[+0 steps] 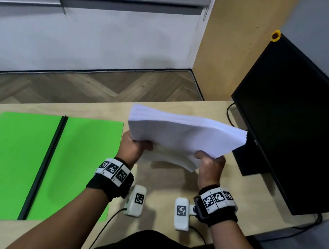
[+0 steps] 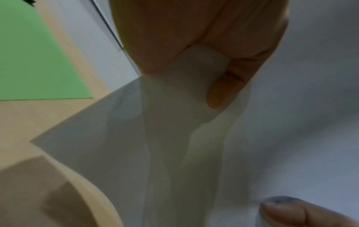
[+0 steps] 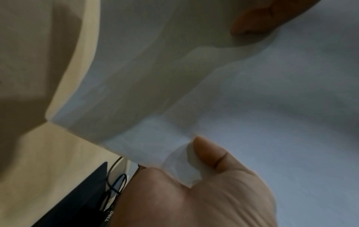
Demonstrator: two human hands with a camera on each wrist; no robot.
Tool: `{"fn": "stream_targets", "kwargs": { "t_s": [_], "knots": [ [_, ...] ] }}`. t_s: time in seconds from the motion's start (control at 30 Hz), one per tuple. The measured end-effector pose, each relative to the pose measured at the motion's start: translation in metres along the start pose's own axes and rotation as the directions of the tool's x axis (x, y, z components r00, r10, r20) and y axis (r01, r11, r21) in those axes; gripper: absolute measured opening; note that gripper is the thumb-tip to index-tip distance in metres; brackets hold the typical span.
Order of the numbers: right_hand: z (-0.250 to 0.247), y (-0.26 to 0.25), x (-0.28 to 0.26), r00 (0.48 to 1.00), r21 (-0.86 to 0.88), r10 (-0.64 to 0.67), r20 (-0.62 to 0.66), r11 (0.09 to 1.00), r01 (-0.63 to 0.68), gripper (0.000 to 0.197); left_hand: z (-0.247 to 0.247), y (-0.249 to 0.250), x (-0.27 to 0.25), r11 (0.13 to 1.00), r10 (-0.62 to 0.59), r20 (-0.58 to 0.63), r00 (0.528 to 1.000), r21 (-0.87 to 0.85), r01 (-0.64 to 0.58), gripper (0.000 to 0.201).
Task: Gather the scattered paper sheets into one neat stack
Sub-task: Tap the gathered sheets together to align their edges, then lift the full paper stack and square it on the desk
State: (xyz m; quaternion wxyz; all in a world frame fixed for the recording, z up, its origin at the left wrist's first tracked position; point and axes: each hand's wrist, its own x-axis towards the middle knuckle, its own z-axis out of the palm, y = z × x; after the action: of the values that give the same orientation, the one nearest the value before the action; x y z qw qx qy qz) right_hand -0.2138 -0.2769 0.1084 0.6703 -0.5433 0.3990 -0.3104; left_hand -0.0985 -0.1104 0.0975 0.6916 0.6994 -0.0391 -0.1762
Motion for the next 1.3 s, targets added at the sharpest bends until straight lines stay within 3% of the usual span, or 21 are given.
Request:
{"fn": "stream_targets", "kwargs": {
  "t_s": [0.07, 0.2, 0.3, 0.43, 0.6, 0.67, 0.73, 0.8, 0.87, 0.93, 1.0, 1.1, 1.17, 1.23, 1.3],
  "knots": [
    [0.0, 0.008, -0.001, 1.0, -0.014, 0.02, 0.013, 1.0, -0.02, 0.023, -0.004, -0.011, 0.002, 0.999, 0.0, 0.032, 0.999, 0.042, -0.002, 0.028],
    [0.001, 0.029, -0.004, 0.993, -0.101, 0.118, 0.018, 0.988, -0.115, 0.011, -0.005, -0.037, -0.003, 0.985, -0.148, 0.002, 0.989, 0.093, 0.147, 0.021],
    [-0.001, 0.028, 0.0, 0.994, -0.118, 0.106, 0.019, 0.988, -0.103, 0.012, -0.004, -0.036, -0.005, 0.987, -0.143, 0.019, 0.99, 0.077, 0.141, 0.017],
    [-0.005, 0.024, 0.003, 0.998, -0.08, 0.05, 0.028, 0.996, -0.048, 0.013, -0.006, -0.037, -0.004, 0.993, -0.118, 0.044, 0.992, 0.026, 0.117, 0.031],
    [-0.015, 0.063, 0.008, 0.968, -0.307, 0.25, 0.021, 0.923, -0.232, 0.014, -0.008, -0.056, -0.004, 0.986, -0.137, 0.075, 0.988, 0.104, 0.129, 0.044],
    [-0.018, 0.074, 0.013, 0.962, -0.342, 0.271, 0.034, 0.908, -0.244, 0.03, -0.01, -0.059, 0.0, 0.984, -0.146, 0.113, 0.983, 0.122, 0.132, 0.041],
    [-0.018, 0.072, 0.017, 0.96, -0.353, 0.278, 0.045, 0.903, -0.245, 0.031, -0.016, -0.063, 0.003, 0.977, -0.151, 0.173, 0.973, 0.175, 0.12, 0.033],
    [-0.017, 0.06, 0.015, 0.956, -0.346, 0.281, 0.08, 0.908, -0.238, 0.022, -0.024, -0.066, 0.003, 0.964, -0.169, 0.235, 0.957, 0.239, 0.112, 0.047],
    [-0.018, 0.055, 0.017, 0.947, -0.383, 0.294, 0.132, 0.896, -0.225, 0.017, -0.029, -0.072, 0.003, 0.956, -0.223, 0.206, 0.953, 0.24, 0.172, 0.067],
    [-0.018, 0.061, 0.022, 0.921, -0.407, 0.335, 0.197, 0.883, -0.233, 0.016, -0.03, -0.076, -0.001, 0.953, -0.29, 0.163, 0.943, 0.14, 0.269, 0.063],
    [-0.02, 0.065, 0.028, 0.89, -0.418, 0.375, 0.259, 0.874, -0.247, 0.019, -0.028, -0.081, -0.008, 0.937, -0.345, 0.124, 0.93, -0.011, 0.349, 0.043],
    [-0.037, 0.071, 0.035, 0.825, -0.415, 0.487, 0.286, 0.839, -0.352, 0.032, -0.031, -0.092, -0.013, 0.887, -0.44, 0.065, 0.896, -0.12, 0.445, 0.033],
    [-0.054, 0.076, 0.032, 0.741, -0.429, 0.62, 0.258, 0.761, -0.486, 0.047, -0.038, -0.105, -0.012, 0.816, -0.555, 0.022, 0.832, -0.179, 0.549, 0.039],
    [-0.065, 0.083, 0.018, 0.663, -0.315, 0.703, 0.257, 0.71, -0.63, 0.033, -0.043, -0.117, -0.011, 0.757, -0.643, -0.036, 0.765, -0.184, 0.627, 0.047],
    [-0.064, 0.101, 0.007, 0.647, -0.165, 0.72, 0.253, 0.691, -0.704, 0.034, -0.046, -0.136, -0.008, 0.726, -0.68, -0.074, 0.729, -0.205, 0.657, 0.062]
  ]
}}
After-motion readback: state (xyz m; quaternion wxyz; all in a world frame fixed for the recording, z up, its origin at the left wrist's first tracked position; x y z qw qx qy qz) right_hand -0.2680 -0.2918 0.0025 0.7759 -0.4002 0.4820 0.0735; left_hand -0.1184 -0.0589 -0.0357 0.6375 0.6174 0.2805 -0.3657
